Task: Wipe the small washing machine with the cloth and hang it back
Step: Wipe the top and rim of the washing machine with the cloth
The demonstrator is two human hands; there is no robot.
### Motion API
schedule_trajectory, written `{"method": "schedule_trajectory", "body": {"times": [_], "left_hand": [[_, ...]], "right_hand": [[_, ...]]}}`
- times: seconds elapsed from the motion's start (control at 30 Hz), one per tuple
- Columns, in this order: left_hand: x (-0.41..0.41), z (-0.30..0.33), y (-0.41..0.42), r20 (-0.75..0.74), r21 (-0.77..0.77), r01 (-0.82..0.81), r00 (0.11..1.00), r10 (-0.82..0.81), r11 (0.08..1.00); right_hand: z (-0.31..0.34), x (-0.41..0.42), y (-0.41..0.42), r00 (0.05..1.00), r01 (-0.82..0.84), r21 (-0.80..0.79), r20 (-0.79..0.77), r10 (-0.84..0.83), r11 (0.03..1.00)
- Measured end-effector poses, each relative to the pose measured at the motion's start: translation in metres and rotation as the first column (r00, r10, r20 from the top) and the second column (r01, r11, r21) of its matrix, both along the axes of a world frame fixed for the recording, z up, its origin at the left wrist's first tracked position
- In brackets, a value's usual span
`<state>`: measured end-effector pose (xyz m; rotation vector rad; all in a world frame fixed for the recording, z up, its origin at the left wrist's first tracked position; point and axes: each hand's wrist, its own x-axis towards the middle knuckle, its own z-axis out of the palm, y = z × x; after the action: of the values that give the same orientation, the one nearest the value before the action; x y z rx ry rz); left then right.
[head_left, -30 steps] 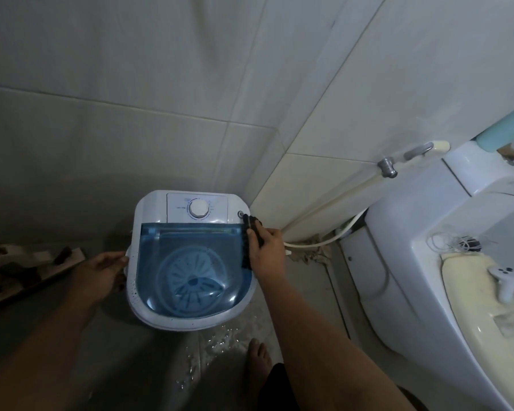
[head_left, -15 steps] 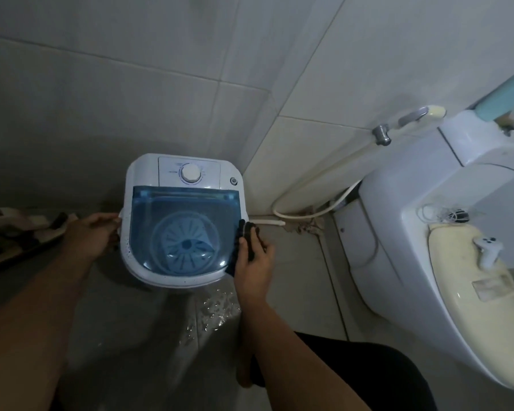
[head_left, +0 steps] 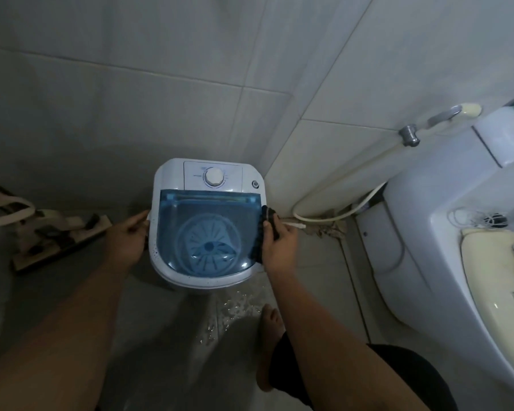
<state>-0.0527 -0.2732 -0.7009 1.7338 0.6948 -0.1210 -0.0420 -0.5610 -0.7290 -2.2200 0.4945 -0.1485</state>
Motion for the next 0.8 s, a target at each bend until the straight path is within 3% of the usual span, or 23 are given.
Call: {"method": "schedule_trajectory", "body": {"times": [0.13, 0.3, 0.4, 0.47, 0.6, 0.73, 0.8], "left_hand": [[0.001, -0.005, 0.004, -0.014, -0.003, 0.03, 0.999, -0.03, 1.0], [0.001, -0.006, 0.011, -0.031, -0.08, 0.028, 0.999, -0.031, 0.996], [0.0, -0.004, 0.009, -0.025, -0.115, 0.024, 0.999, -0.027, 0.993], [-0.001, -0.002, 0.007, -0.02, -0.127, 0.026, 0.999, -0.029, 0.991], [-0.001, -0.003, 0.008, -0.024, -0.131, 0.026, 0.999, -0.029, 0.991], [0.001, -0.007, 0.013, -0.039, -0.158, 0.012, 0.999, -0.019, 0.987], [0.001, -0.008, 0.014, -0.043, -0.162, 0.016, 0.999, -0.024, 0.987]], "right_hand": [[-0.003, -0.055, 0.01, 0.995, 0.065, -0.002, 0.07, -0.064, 0.998], [-0.016, -0.114, 0.024, 0.989, 0.029, 0.079, 0.144, -0.04, 0.997], [-0.014, -0.129, 0.021, 0.993, -0.03, -0.001, 0.119, 0.029, 1.0], [-0.004, -0.129, 0.015, 0.995, -0.069, 0.007, 0.074, 0.068, 0.998], [0.012, -0.085, -0.005, 0.995, 0.04, 0.079, 0.09, -0.047, 0.996], [0.021, -0.045, 0.0, 0.999, -0.034, -0.097, -0.019, 0.032, 0.995], [0.016, -0.053, 0.008, 0.999, -0.033, -0.15, 0.009, 0.034, 0.988]]}}
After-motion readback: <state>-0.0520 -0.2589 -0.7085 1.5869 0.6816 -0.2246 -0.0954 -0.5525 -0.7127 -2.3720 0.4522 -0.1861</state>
